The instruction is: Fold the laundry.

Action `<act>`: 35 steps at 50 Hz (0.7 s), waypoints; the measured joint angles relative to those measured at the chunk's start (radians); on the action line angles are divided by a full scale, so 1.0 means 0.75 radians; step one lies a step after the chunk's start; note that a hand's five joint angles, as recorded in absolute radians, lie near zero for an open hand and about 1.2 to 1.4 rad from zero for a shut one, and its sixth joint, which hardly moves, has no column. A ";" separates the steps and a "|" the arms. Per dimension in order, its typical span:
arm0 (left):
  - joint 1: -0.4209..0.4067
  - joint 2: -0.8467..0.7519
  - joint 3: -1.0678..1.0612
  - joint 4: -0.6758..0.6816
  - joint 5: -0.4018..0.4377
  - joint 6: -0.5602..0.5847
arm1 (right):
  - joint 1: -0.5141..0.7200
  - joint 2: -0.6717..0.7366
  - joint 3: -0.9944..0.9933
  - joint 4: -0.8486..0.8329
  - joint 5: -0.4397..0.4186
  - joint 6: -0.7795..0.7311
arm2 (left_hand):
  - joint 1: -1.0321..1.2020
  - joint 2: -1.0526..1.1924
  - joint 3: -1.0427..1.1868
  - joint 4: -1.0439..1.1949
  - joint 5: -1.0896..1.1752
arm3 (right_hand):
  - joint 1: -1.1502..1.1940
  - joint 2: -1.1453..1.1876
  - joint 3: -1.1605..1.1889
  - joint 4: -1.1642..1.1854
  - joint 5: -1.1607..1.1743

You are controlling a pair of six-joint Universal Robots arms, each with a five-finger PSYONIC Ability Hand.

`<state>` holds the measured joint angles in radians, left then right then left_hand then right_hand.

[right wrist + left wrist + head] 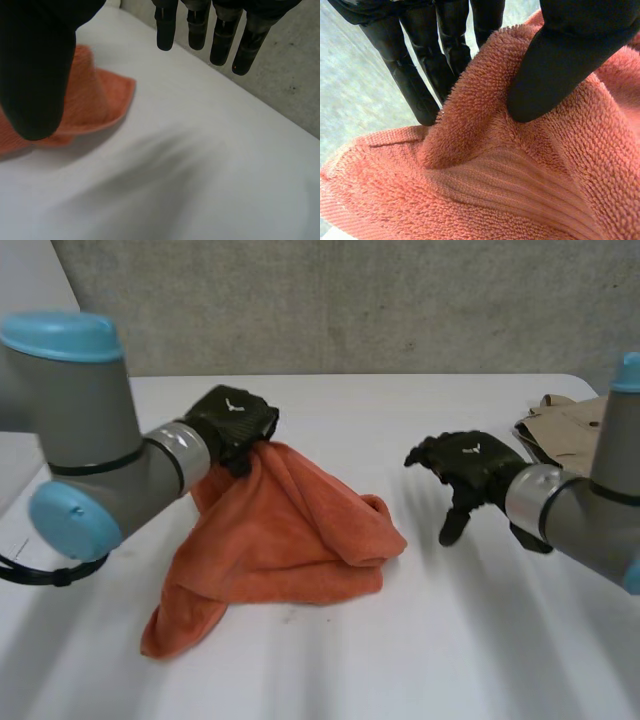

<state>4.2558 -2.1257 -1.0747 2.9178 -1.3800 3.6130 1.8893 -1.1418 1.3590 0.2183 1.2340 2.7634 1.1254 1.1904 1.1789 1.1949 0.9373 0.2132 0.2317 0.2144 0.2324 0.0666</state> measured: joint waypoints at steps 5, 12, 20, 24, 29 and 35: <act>0.001 0.203 -0.131 0.010 0.002 0.008 | 0.046 0.170 -0.231 0.002 -0.043 0.075 | 0.000 0.000 0.000 0.000 0.000 | 0.000 0.000 -0.001 -0.001 0.000; 0.004 0.382 -0.245 0.028 0.000 0.010 | 0.116 0.375 -0.454 0.048 -0.205 0.082 | 0.000 0.004 0.006 0.003 0.000 | 0.000 0.000 -0.001 -0.001 0.000; 0.015 0.454 -0.289 0.049 -0.006 0.010 | 0.189 0.556 -0.563 0.118 -0.396 0.015 | 0.000 0.005 0.006 0.006 0.000 | 0.000 0.000 -0.001 -0.001 0.000; 0.031 0.444 -0.266 0.069 -0.007 0.017 | 0.206 0.604 -0.651 0.124 -0.338 0.007 | 0.000 0.006 0.010 0.006 0.000 | 0.730 0.747 0.701 0.699 0.673; 0.065 0.374 -0.154 0.164 -0.038 0.072 | 0.209 0.616 -0.906 0.116 -0.108 0.054 | 0.000 0.007 0.011 0.006 0.000 | 0.958 1.244 1.249 1.262 1.158; 0.077 0.284 0.072 0.364 -0.185 0.129 | 0.206 0.535 -1.190 0.066 0.113 0.095 | 0.000 0.007 0.011 0.006 0.000 | 0.958 1.244 1.257 1.271 1.158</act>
<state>4.3133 -1.9130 -1.0208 3.1911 -1.5191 3.7094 2.0434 -0.7406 0.4662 0.2676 1.3191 2.8345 1.1254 1.1958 1.1870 1.1996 0.9373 0.9317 1.1647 1.1573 1.1858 0.9350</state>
